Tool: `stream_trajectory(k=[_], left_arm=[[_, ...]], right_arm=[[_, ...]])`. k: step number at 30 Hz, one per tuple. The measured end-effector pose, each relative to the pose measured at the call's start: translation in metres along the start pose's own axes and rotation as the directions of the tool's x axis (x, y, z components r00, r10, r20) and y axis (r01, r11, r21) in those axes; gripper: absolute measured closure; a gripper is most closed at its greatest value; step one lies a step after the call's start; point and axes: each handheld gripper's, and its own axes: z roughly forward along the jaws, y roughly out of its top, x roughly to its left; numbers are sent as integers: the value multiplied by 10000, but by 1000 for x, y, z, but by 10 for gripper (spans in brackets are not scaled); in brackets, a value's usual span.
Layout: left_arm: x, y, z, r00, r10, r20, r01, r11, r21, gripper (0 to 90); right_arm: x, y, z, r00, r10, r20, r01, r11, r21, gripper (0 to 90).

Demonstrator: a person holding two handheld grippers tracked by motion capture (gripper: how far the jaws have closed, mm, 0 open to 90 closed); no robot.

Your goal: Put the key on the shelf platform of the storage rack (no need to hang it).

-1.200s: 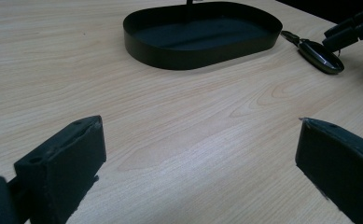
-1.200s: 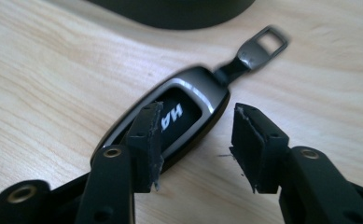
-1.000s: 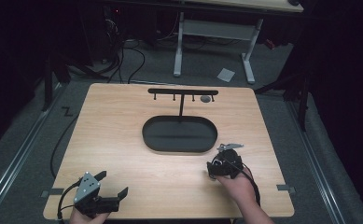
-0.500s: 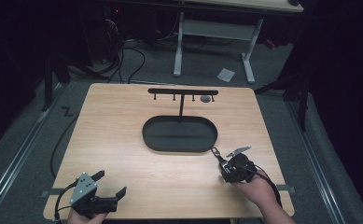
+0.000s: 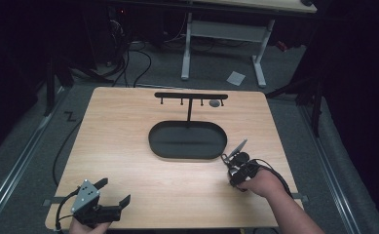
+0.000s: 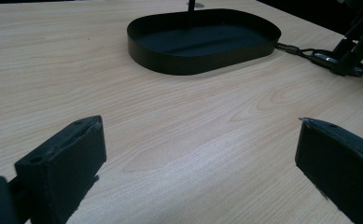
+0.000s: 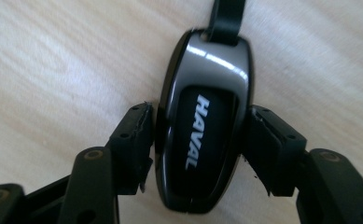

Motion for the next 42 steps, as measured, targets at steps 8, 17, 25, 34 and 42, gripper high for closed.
stream_trajectory(k=[8,17,25,34,42], left_arm=[[0,0,0,9999,-6,130,6,10000,-22,28],[1,2,-3,9997,-113,201,116,9998,-186,32],[3,2,-7,9997,-183,174,188,9994,-296,33],[4,2,-7,9996,-225,180,231,9992,-312,34],[2,2,-5,9995,-215,211,221,9993,-293,34]], right_arm=[[0,20,3,10000,53,-25,-47,9795,2012,373],[-3,41,4,9998,195,16,-189,9410,3380,481],[4,47,3,9997,-124,203,33,9180,3966,488],[7,48,-21,9998,-208,44,178,9322,3615,489],[11,48,-47,9994,-339,63,299,9444,3274,490]])
